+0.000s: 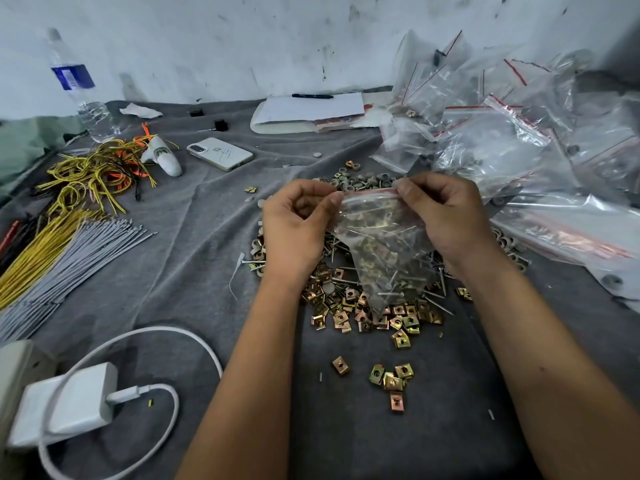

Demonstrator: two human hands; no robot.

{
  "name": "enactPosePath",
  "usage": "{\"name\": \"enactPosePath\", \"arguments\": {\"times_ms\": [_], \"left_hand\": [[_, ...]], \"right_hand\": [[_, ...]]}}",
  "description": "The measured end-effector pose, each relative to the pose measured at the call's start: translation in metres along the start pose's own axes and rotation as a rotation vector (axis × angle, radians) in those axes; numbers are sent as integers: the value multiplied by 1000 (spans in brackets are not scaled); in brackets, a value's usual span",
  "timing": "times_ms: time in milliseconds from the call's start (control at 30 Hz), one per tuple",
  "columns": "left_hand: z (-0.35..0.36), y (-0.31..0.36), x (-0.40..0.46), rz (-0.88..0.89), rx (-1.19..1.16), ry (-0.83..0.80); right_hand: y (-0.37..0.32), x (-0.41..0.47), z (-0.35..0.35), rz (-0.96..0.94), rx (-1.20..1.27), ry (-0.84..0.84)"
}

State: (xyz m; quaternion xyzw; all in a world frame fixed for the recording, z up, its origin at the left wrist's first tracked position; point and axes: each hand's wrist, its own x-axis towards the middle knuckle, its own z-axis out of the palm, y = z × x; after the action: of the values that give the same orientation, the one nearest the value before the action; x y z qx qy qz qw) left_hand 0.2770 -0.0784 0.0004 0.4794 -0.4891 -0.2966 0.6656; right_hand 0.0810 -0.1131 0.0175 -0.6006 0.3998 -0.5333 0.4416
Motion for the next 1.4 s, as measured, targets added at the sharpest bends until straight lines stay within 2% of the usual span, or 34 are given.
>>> {"name": "enactPosePath", "arguments": {"times_ms": [267,433,567,600,700,733,800,900,967,1033,1100,1233,1400], "left_hand": [[-2,2,-2,74,-22,49],[0,3,-3,135,125,123],[0,1,-4,163,186,176],[-1,1,-5,195,258,184],[4,6,-8,428,680,234],[7,8,-9,481,734,208],[17,11,-14,408,671,97],[23,13,-20,40,269,-55],[21,10,-19,-9,150,-123],[18,10,-18,57,217,-172],[17,11,-17,150,392,-190],[15,7,-18,414,803,-86],[21,1,-15,530,710,-26]], "right_hand": [[6,3,-3,34,-25,4],[10,6,-7,-61,-62,66],[12,8,-9,-80,-146,27],[11,7,-8,-95,-164,29],[7,6,-5,-253,-267,58],[5,5,-2,-299,-289,57],[3,2,3,-333,-303,51],[3,1,5,-318,-236,90],[2,2,2,-286,-177,143],[1,2,1,-253,-131,177],[2,2,1,-247,-158,176],[2,-1,6,-340,-411,118],[1,-5,14,-457,-531,28]]}}
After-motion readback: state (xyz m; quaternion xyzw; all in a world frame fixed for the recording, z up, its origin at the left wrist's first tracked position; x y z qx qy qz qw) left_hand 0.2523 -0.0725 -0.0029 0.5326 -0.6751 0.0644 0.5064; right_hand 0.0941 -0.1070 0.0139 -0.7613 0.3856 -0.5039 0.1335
